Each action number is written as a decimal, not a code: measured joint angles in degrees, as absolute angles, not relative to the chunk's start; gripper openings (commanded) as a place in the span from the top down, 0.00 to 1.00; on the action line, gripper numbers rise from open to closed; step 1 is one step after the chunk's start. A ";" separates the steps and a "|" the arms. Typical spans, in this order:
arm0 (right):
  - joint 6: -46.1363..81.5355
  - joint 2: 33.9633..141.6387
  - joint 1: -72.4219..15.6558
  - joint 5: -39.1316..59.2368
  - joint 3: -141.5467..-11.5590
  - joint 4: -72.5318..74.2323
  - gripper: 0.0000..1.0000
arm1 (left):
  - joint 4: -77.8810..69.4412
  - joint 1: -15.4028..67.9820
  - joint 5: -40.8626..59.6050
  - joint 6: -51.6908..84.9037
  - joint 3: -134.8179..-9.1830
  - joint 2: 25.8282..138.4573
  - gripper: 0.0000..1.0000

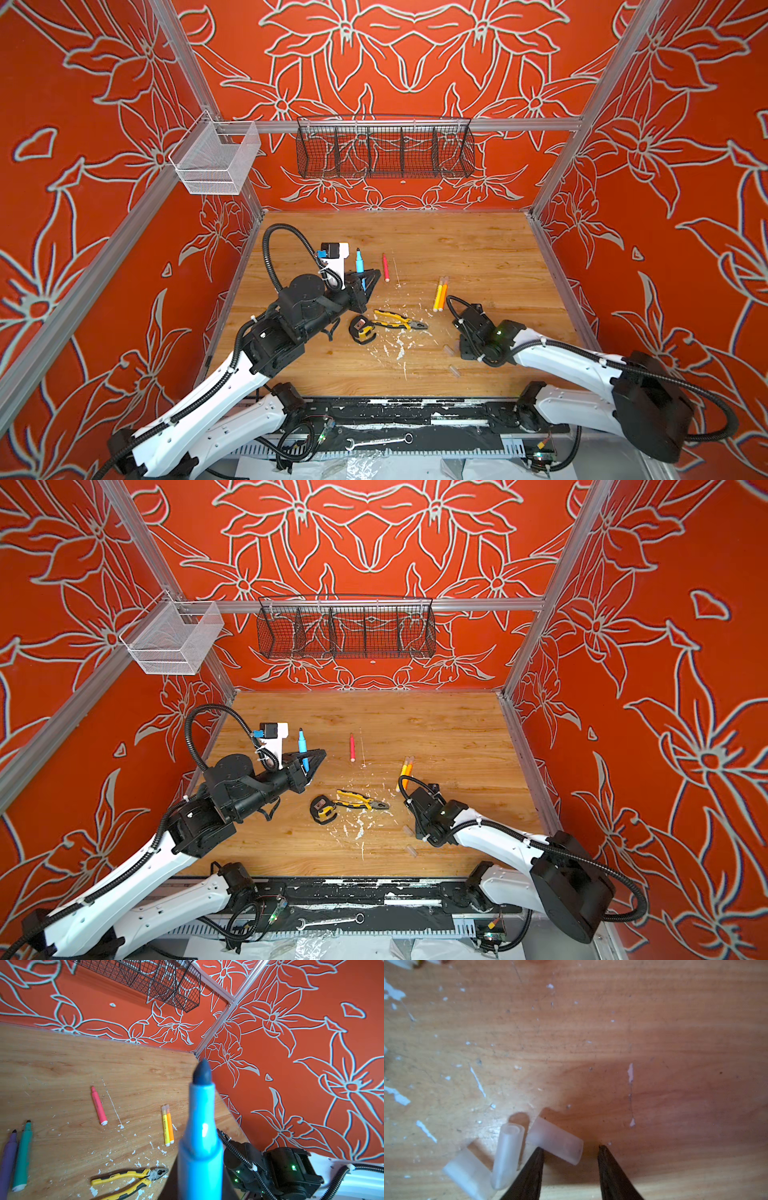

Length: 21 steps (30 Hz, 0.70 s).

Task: Insert the pens into the pen caps

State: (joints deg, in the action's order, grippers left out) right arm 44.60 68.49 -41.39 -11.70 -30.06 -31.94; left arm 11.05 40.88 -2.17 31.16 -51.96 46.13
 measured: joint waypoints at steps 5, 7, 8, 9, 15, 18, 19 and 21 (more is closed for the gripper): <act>43.44 71.09 -39.44 -11.73 -31.57 -30.55 0.55 | 11.38 40.88 -2.98 31.14 -51.96 46.30 1.00; 43.07 71.48 -38.83 -11.73 -31.88 -30.46 0.55 | 11.31 40.88 -3.14 31.09 -51.86 45.50 1.00; 43.00 71.46 -38.65 -11.73 -31.88 -30.44 0.55 | 11.31 40.88 -3.16 31.05 -51.79 45.01 1.00; 42.89 71.46 -38.50 -11.75 -31.88 -30.46 0.55 | 11.31 40.88 -3.18 30.94 -51.70 44.49 1.00; 42.61 71.44 -38.06 -11.73 -31.88 -30.52 0.60 | 11.31 40.88 -3.40 30.92 -51.62 43.22 1.00; 42.48 71.59 -37.80 -11.75 -31.88 -30.46 0.65 | 11.35 40.88 -3.33 30.92 -51.62 43.24 1.00; 42.44 71.70 -37.76 -11.73 -31.97 -30.44 0.67 | 11.35 40.88 -3.18 30.92 -51.62 43.20 1.00; 42.44 72.25 -37.52 -11.66 -32.32 -30.44 0.68 | 11.35 40.88 -2.81 30.92 -51.62 43.11 1.00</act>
